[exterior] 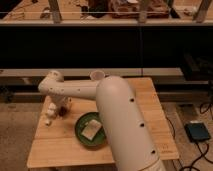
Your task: Drag the pepper across the table
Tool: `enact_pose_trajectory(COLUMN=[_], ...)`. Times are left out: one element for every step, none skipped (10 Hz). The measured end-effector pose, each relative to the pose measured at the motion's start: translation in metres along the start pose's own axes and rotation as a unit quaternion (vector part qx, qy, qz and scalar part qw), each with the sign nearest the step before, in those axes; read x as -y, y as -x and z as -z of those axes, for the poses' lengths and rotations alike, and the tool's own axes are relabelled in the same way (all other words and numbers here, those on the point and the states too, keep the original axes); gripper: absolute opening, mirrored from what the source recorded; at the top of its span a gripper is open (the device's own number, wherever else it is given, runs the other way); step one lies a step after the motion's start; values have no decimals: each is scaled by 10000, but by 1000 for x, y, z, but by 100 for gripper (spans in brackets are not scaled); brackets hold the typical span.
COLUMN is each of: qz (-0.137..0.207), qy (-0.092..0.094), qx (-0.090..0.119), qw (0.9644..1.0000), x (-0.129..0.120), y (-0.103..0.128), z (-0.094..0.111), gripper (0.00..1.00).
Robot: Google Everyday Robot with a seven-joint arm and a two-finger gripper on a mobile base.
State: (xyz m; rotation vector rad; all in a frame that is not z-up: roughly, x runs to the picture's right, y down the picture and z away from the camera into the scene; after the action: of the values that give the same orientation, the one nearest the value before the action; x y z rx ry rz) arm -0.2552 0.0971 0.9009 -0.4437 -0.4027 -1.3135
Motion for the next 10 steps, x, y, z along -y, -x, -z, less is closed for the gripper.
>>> enact_pose_trajectory(qz=[-6, -22, -60, -49, -43, -23, -1, 5, 6, 0], qy=[-113, -269, -447, -477, -448, -417, -387, -381, -379, -382], qx=[128, 334, 475, 506, 515, 532, 542, 542, 543, 542], qw=[9999, 9991, 9979, 9976, 9977, 9977, 9978, 9978, 9978, 9978], x=[-3, -8, -8, -8, -10, -11, -13, -12, -12, -12], y=[2, 8, 9, 11, 12, 14, 16, 17, 17, 16], z=[-4, -13, -17, -18, -17, -16, -15, -14, -14, -14], gripper=[5, 0, 0, 0, 0, 0, 0, 0, 0, 0])
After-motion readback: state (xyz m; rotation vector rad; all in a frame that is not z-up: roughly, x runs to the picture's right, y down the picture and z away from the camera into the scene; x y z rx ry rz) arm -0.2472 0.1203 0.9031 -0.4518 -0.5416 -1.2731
